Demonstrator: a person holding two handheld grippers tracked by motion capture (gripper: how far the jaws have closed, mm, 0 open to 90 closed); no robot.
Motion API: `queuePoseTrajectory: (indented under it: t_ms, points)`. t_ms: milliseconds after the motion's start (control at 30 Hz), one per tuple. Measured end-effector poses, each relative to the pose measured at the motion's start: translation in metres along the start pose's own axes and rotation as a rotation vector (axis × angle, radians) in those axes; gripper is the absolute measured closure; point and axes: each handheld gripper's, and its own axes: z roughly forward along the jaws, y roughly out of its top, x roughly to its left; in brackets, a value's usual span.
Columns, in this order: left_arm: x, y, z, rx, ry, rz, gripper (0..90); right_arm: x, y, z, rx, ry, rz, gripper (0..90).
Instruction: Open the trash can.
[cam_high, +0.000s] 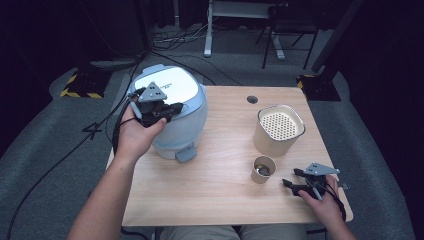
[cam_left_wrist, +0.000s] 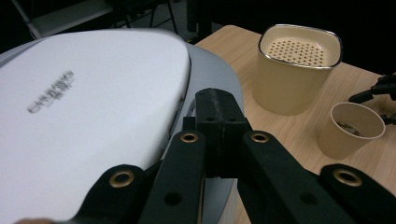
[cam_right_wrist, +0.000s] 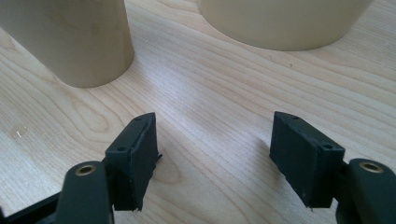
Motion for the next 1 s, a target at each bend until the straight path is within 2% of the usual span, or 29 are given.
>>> queuePoseTrajectory:
  t_ms: [133,233,267,367,467,533,700,800,1000]
  points:
    - [-0.001,0.0,0.0,0.006,0.016,0.002,89.8,0.0,0.0,0.0,0.0,0.002,0.001,32.4]
    - [0.001,-0.001,0.0,-0.02,-0.016,-0.019,87.7,0.0,0.0,0.0,0.0,0.0,0.001,32.5]
    - [0.001,-0.001,0.0,-0.024,-0.033,-0.028,83.7,0.0,0.0,0.0,0.0,0.001,0.002,32.4]
    - [0.002,-0.005,0.0,-0.068,-0.04,-0.038,64.1,0.0,0.0,0.0,0.0,0.001,0.002,32.5]
    - [0.0,-0.009,-0.003,-0.124,-0.105,-0.051,56.7,0.0,0.0,0.0,0.0,0.001,0.002,32.4]
    - [-0.005,-0.011,-0.005,-0.137,-0.114,-0.026,53.1,0.0,0.0,0.0,0.0,0.001,0.002,32.4]
    - [-0.016,-0.015,-0.012,-0.151,-0.136,-0.006,46.7,0.0,0.0,0.0,0.001,0.001,0.003,32.4]
    - [-0.026,-0.026,-0.016,-0.154,-0.145,-0.014,40.3,0.0,0.0,0.0,0.006,-0.01,0.007,28.2]
    - [-0.034,-0.048,-0.014,-0.123,-0.153,-0.014,36.3,0.001,0.001,-0.001,0.022,-0.014,0.031,27.3]
